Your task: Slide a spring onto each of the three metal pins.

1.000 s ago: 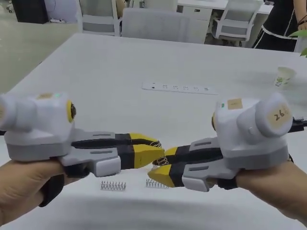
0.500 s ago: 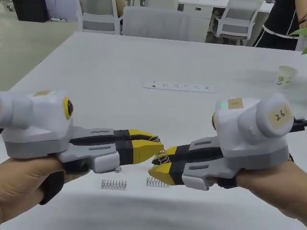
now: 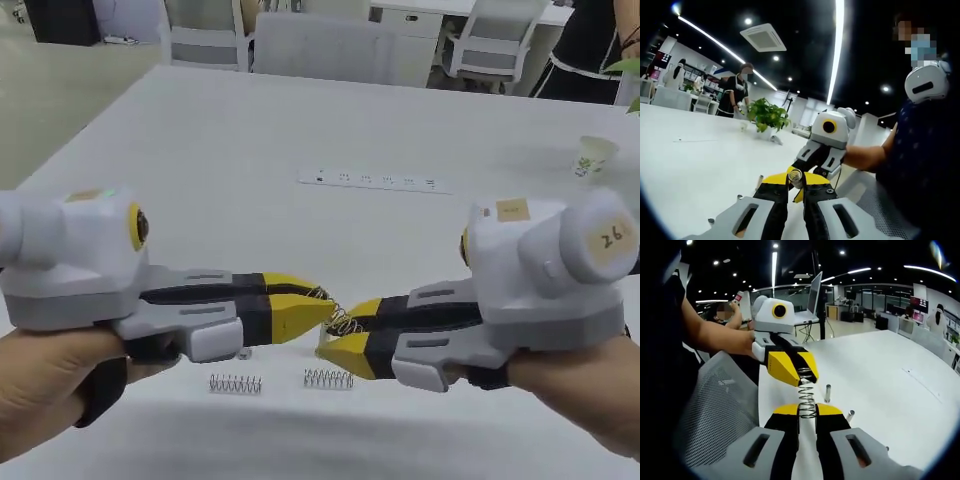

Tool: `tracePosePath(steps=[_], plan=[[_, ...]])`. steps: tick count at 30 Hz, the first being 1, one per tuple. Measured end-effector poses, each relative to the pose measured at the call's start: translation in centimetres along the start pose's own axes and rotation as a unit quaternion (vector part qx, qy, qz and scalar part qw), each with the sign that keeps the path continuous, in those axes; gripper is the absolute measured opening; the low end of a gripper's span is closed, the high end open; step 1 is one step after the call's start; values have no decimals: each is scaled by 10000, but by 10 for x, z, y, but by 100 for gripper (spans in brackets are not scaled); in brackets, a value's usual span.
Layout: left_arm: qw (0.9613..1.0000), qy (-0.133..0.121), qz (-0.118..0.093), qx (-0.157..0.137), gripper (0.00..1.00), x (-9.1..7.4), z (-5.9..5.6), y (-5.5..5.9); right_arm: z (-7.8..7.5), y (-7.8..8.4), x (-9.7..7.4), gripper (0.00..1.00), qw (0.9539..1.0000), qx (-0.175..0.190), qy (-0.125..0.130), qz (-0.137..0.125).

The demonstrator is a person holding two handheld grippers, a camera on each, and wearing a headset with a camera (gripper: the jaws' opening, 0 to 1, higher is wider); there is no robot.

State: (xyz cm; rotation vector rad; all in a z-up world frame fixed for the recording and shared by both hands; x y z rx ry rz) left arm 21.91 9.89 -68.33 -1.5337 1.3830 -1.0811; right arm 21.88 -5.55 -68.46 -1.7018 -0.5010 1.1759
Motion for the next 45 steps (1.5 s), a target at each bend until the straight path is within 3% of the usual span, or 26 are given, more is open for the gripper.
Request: tracePosePath(steps=[13, 20, 26, 32, 40, 45], plan=[[9992, 273, 40, -281, 2, -2, -1, 5, 0, -1, -8, 9, 9997, 117, -180, -119], [9986, 395, 201, -295, 2, -4, -2, 8, 3, -3, -11, 9, 9992, 109, -375, -106], [9982, 467, 245, -278, 3, -4, -3, 8, 3, -3, -13, 8, 9990, 35, -444, -98], [9977, 466, 487, -61, 3, -1, -6, 8, 3, -3, -14, 8, 9986, -189, -483, 51], [9969, 478, 616, -132, 9, -1, -6, 7, 4, -3, -14, 8, 9977, -381, -533, 185], [9961, 492, 726, -137, 3, 0, -6, 9, 4, -3, -13, 8, 9975, -452, -518, 186]])
Point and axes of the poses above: the centre of the closed fingertips' face, and the gripper's own axes: x roughly forward along the fingers, z roughly to its left, y roughly out of its underside, the point moved 9 cm from there along -x, roughly backward along the fingers, and after that the axes turned 15 degrees about y, right-handed, at the moved point
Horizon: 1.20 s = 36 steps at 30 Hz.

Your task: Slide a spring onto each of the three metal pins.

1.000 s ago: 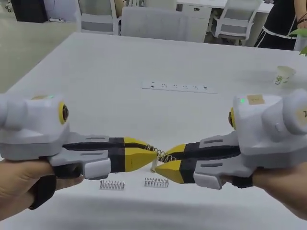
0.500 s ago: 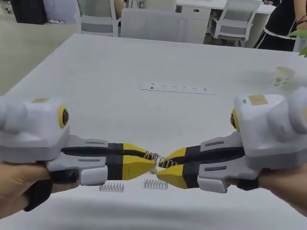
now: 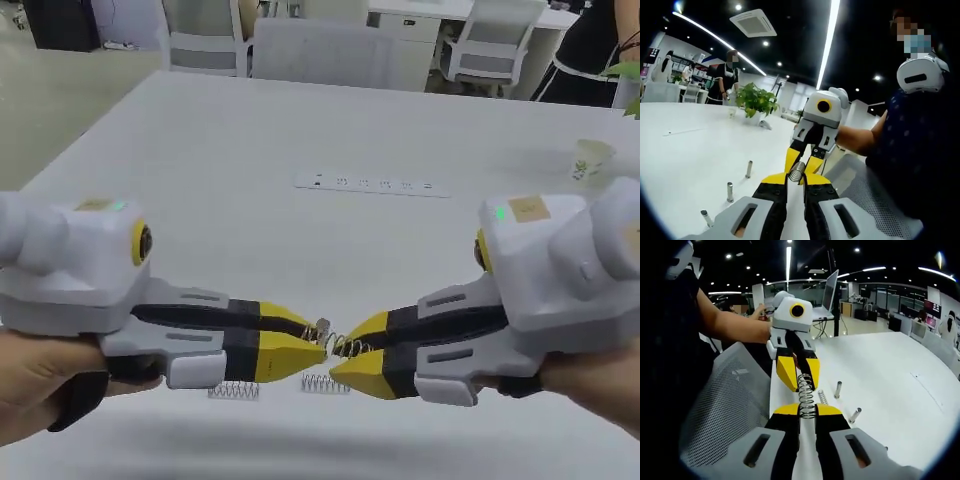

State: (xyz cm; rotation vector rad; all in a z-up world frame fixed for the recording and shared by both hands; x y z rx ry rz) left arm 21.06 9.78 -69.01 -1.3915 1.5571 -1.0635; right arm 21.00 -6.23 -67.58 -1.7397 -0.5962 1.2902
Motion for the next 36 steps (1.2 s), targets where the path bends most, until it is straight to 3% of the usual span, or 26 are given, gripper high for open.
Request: tracePosePath(steps=[4, 7, 15, 28, 36], plan=[[9999, 27, 114, 9, 3, 2, 0, 2, 1, 3, 1, 8, 9998, -151, -58, 137], [9999, 37, 88, -35, 5, 3, 0, 1, 4, 4, 2, 8, 9994, -251, -79, 226], [9999, 42, 161, 28, 3, 2, 0, 2, 2, 4, 0, 8, 9996, -214, -50, 165], [9988, 230, 331, 274, 3, 4, -3, 4, 2, -3, -9, 8, 9993, 155, -322, -92], [9980, 240, 425, 397, 3, 7, -3, 5, 6, -8, -10, 8, 9995, 57, -323, 5]])
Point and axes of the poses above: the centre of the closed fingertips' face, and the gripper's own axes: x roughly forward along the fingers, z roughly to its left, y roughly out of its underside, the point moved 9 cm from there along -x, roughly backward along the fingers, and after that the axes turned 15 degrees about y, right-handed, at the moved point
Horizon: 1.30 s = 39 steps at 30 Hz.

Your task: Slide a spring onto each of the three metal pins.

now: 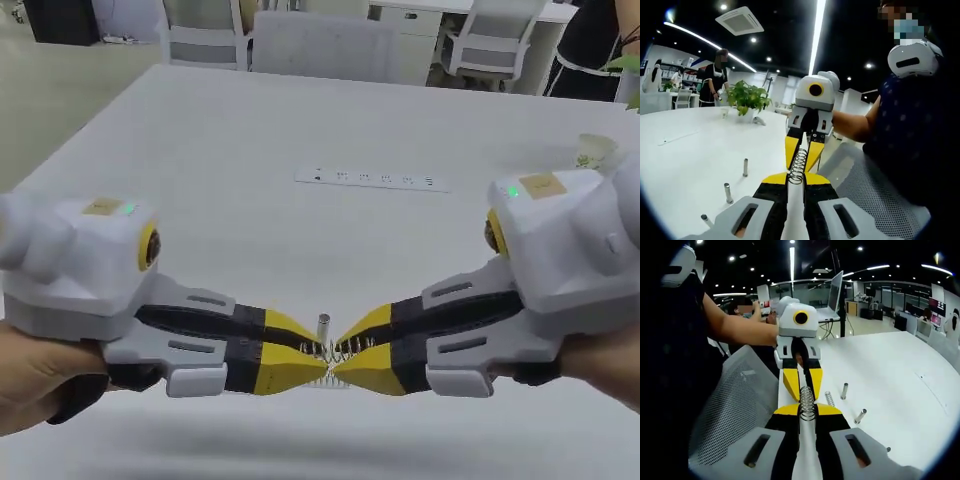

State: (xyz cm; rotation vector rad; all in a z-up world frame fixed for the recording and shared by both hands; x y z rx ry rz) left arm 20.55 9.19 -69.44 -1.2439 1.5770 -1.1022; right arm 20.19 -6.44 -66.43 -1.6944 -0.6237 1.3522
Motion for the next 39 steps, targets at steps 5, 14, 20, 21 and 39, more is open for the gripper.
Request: tracePosePath(steps=[5, 14, 20, 21, 39], plan=[[10000, -27, 15, 87, 3, 1, 0, 0, 0, -4, -1, 8, 9999, -54, 0, 97], [9998, -95, 101, 133, 2, 3, 0, 4, 3, -11, 0, 8, 9994, -168, -8, 312], [9993, -166, 250, 207, 2, 7, 1, 7, 4, -14, 3, 8, 9965, -414, 77, 725], [9992, -183, 275, 218, 2, 8, 1, 8, 4, -14, 3, 8, 9955, -482, 95, 807], [9898, -535, 902, 964, 2, 17, 5, 17, 5, -22, 17, 8, 9724, -1285, 299, 1922]])
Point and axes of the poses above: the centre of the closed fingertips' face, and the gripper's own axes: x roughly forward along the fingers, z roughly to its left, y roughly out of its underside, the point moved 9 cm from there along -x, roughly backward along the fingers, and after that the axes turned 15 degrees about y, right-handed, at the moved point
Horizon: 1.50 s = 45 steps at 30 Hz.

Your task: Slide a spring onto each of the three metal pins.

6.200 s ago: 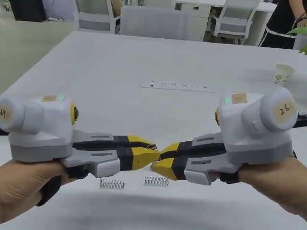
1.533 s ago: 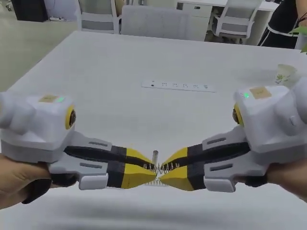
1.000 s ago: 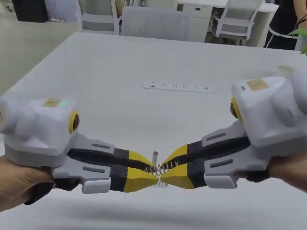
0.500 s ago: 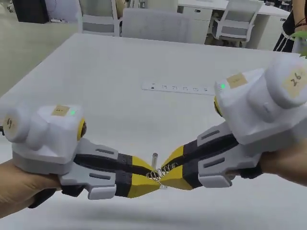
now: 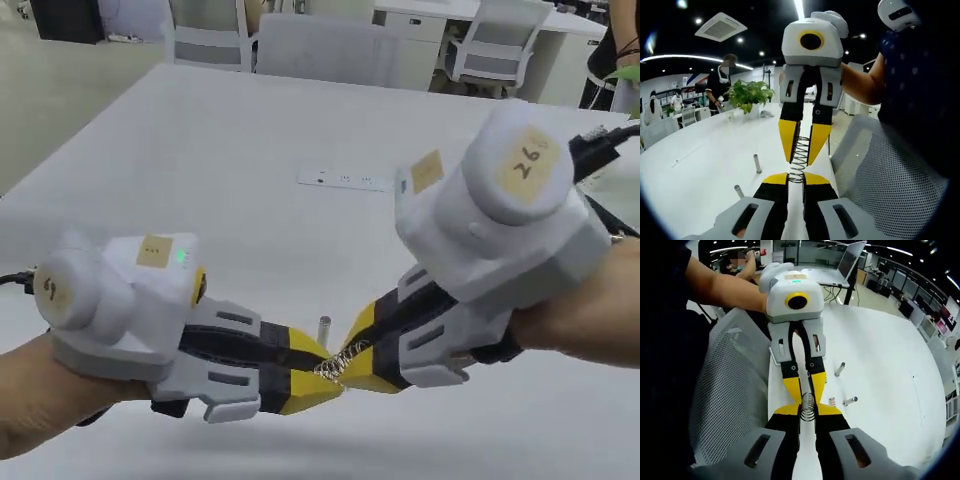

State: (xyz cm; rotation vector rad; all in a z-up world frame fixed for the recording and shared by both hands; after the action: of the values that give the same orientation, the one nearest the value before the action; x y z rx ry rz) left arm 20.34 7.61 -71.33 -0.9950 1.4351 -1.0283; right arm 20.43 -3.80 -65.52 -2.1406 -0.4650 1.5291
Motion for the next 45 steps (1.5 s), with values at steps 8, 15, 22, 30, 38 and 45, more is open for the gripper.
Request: tracePosePath(steps=[8, 15, 22, 30, 38, 45], plan=[[10000, 18, -13, -19, 2, 3, 1, 2, -1, -4, 1, 8, 9993, -203, -64, 317], [9999, 34, 20, -94, 2, 6, 1, 4, -1, -4, 4, 8, 9982, -295, -92, 507], [9999, 28, 12, -148, 3, 5, 2, 5, -2, -5, 4, 8, 9982, -281, -107, 525], [9997, -5, 48, -223, 14, 1, 1, 7, -8, -4, 0, 8, 9982, -253, -58, 544], [9996, -172, -19, -238, 21, -15, 0, 5, -13, 5, -3, 8, 9974, -225, -28, 679], [9991, -323, 131, -223, 26, -28, -8, 10, -22, 17, -8, 8, 9964, -164, 53, 824]])
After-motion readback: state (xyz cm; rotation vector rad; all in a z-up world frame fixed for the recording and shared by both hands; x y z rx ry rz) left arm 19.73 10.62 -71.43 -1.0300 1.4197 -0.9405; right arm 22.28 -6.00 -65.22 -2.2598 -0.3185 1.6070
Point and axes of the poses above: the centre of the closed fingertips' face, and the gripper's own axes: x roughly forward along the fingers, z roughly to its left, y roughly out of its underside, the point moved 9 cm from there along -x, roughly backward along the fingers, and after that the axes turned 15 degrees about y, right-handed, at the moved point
